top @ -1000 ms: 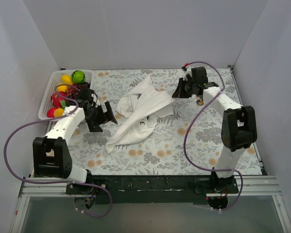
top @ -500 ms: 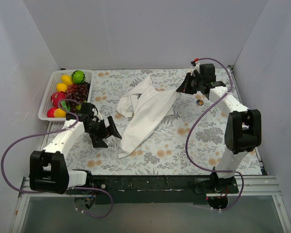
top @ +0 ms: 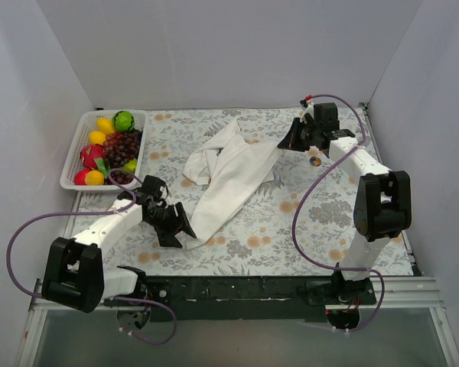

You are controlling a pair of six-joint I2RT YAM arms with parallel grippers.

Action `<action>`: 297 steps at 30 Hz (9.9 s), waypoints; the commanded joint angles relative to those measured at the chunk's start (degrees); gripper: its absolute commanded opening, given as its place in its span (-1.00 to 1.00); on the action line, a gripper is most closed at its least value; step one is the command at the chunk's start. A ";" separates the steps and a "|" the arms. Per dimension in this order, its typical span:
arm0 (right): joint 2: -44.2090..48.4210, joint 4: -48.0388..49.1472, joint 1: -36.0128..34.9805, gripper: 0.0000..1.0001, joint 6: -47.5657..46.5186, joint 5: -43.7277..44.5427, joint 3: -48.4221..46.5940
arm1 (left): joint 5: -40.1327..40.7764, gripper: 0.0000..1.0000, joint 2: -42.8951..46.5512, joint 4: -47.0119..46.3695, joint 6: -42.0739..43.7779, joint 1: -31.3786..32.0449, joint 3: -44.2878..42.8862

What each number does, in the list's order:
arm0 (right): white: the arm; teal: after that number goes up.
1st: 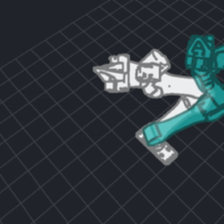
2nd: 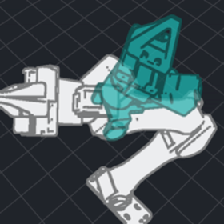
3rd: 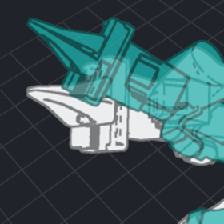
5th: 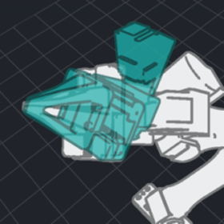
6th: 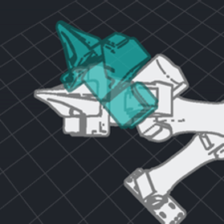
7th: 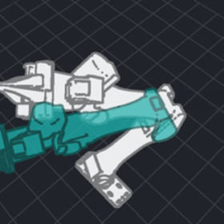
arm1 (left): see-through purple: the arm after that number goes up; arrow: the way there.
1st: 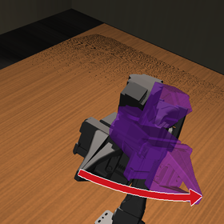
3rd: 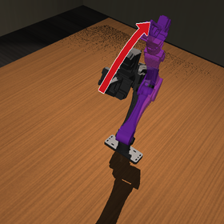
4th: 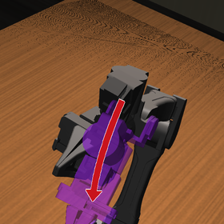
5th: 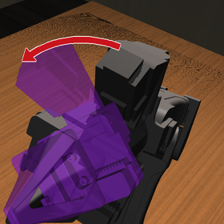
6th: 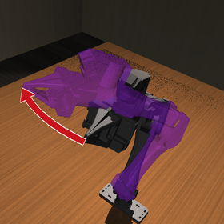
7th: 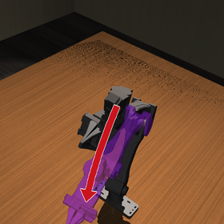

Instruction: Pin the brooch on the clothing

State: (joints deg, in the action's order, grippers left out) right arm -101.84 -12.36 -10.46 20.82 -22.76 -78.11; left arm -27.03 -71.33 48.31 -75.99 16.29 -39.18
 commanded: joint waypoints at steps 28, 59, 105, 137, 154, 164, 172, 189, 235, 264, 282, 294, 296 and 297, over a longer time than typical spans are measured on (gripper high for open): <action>1.29 -2.74 0.18 -0.97 -1.57 -3.51 -2.04 | 9.88 -1.00 -8.83 -10.88 -5.23 3.74 -8.43; 37.68 13.16 0.18 -0.97 5.73 -1.06 -26.74 | 21.23 -1.00 -6.02 -11.31 12.09 -1.79 -92.83; 36.79 20.71 0.18 -0.97 3.70 0.61 -26.14 | 15.34 -1.00 -11.65 -21.68 7.61 -15.42 -95.13; 19.12 19.91 0.35 -0.97 4.05 3.25 -35.63 | 10.33 -1.00 -27.82 -24.75 0.49 -19.19 -102.85; 40.13 20.10 0.26 -0.97 2.56 7.47 -22.27 | 10.15 -1.00 -8.66 -24.23 5.50 -19.11 -89.42; 43.83 18.78 0.35 -0.97 2.83 8.35 -23.50 | 9.10 -1.00 -4.61 -24.14 5.14 -17.17 -86.95; 41.47 20.09 0.35 -0.97 1.86 8.26 -15.69 | 5.86 -1.00 -9.96 -22.05 5.85 -17.09 -85.01; 5.91 26.86 1.58 -0.97 7.73 3.69 -37.79 | 8.65 -1.00 -35.54 -28.26 -2.49 -18.31 -101.35; 55.87 -3.62 8.00 -0.97 8.71 4.05 43.39 | 7.78 -1.00 13.23 -20.81 -0.74 -19.19 -10.13; 56.58 -37.99 8.00 -0.97 3.10 5.63 40.31 | 11.12 -1.00 22.28 4.94 -9.27 -11.55 1.73; 54.47 -48.37 7.73 -0.97 1.07 9.58 37.41 | 14.28 -1.00 25.27 14.43 -8.13 -10.93 1.12; 54.29 -52.76 7.73 -0.97 -0.69 8.70 37.50 | 15.07 -1.00 25.71 19.36 -7.07 -10.67 -2.13; 54.21 -52.85 7.65 -0.97 -0.87 8.61 37.32 | 14.90 -1.00 26.15 20.58 -7.33 -10.67 -2.74; 54.21 -52.77 7.56 -0.97 -0.87 8.53 37.50 | 14.72 -1.00 26.50 20.94 -7.60 -10.67 -2.83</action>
State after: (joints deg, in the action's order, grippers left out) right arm -47.70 -62.17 -2.63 21.15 -14.24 -38.22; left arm -12.64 -46.28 65.39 -83.53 5.39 -39.59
